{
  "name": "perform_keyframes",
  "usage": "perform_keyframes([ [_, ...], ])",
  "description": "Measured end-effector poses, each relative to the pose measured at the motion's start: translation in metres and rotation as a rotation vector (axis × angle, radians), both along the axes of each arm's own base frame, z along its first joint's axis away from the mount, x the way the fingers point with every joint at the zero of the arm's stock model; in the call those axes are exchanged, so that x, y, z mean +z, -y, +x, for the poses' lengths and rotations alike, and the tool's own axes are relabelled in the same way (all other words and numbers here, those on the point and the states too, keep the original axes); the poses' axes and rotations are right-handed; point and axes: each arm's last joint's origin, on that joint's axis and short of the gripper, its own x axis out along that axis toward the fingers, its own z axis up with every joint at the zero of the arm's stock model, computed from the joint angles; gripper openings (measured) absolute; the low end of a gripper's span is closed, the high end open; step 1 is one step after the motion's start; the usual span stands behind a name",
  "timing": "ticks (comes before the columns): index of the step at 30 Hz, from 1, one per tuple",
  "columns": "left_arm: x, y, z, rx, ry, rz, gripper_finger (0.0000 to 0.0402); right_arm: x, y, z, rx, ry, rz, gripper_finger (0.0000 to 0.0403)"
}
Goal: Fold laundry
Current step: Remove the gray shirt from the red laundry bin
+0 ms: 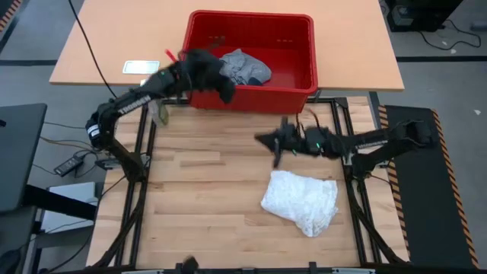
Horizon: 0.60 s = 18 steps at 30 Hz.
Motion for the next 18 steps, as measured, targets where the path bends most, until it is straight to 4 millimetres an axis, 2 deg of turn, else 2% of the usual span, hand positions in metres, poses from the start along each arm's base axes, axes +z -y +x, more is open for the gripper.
perform_keyframes([
  [4,-0.01,-0.033,-0.014,-0.003,-0.035,-0.02,0.016,0.03,0.047,0.015,-0.238,-0.014,-0.027,0.0036],
  [8,-0.034,-0.045,-0.002,-0.111,-0.127,-0.032,0.016,0.056,0.094,0.023,-0.397,-0.011,0.016,0.0036],
  [13,-0.063,-0.056,0.014,-0.163,-0.212,-0.071,0.016,0.074,0.142,0.029,-0.523,-0.077,0.044,0.0036],
  [18,-0.08,-0.062,0.023,-0.188,-0.241,-0.101,0.016,0.08,0.185,0.035,-0.532,-0.218,0.071,0.0036],
])
